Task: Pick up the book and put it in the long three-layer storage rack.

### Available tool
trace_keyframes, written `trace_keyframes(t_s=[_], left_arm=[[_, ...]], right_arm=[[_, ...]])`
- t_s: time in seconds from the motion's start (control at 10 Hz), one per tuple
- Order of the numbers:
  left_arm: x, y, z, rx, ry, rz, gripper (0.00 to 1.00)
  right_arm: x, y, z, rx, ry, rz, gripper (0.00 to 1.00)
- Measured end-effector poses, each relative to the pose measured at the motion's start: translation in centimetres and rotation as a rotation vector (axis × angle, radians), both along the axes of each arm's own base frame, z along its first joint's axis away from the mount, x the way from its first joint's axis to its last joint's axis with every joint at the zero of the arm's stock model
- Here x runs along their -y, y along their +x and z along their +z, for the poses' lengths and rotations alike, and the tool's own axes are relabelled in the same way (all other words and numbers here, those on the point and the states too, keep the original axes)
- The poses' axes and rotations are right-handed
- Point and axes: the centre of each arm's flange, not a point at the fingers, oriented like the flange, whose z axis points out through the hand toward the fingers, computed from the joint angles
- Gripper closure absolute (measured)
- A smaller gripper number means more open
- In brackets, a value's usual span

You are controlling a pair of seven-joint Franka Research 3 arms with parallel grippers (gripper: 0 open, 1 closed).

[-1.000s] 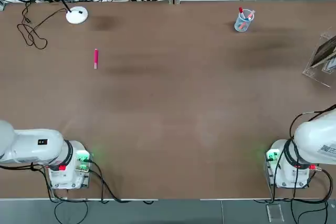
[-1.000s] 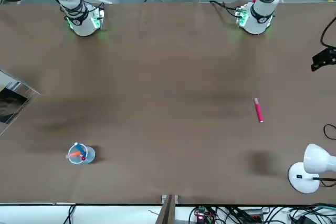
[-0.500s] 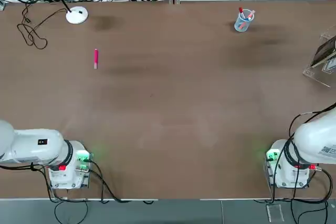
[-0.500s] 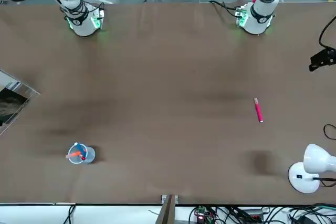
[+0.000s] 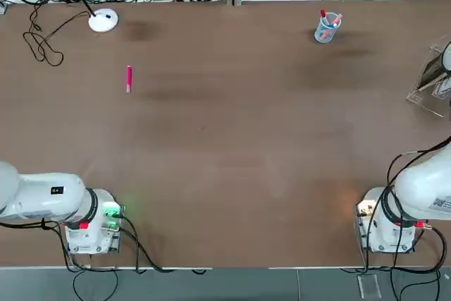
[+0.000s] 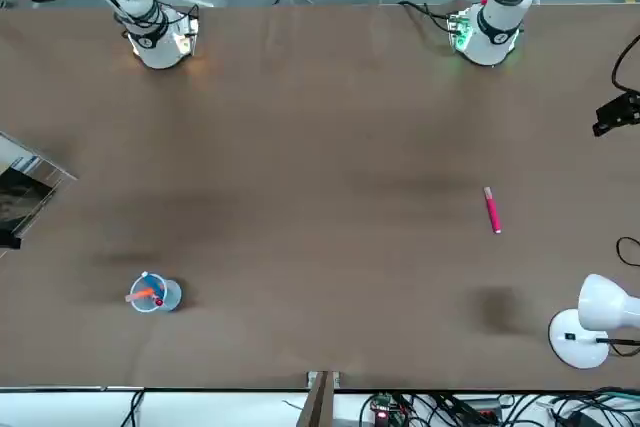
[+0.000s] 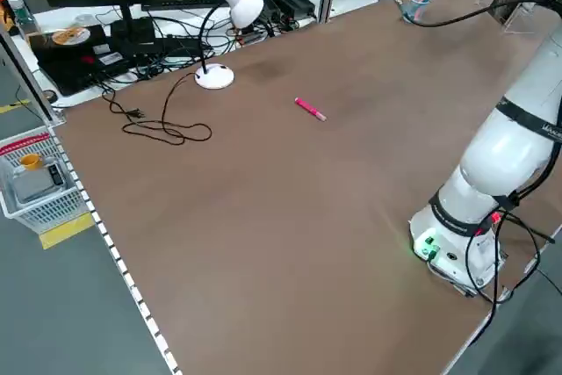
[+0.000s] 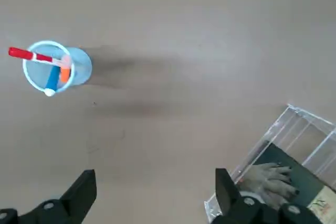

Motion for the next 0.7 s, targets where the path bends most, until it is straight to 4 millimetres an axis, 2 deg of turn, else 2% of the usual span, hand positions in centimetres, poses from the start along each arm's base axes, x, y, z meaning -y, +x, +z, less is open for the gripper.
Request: trace_keyframes(t_s=[0.2,0.4,0.5,0.7], left_arm=[[0.0,0.0,0.0,0.000,0.000,-0.002,0.01],[0.0,0.0,0.0,0.000,-0.001,-0.005,0.01],[0.0,0.0,0.0,0.000,-0.001,-0.006,0.01],[0.0,0.0,0.0,0.001,-0.001,-0.009,0.01]], right_arm=[[-3.4,0.1,1.0,0.015,-0.006,-0.034,0.00],[-6.7,-0.6,3.4,0.038,-0.012,-0.054,0.00],[-7.9,-1.3,4.8,0.046,-0.014,-0.055,0.00],[-8.9,-3.3,7.3,0.056,-0.018,-0.049,0.00]])
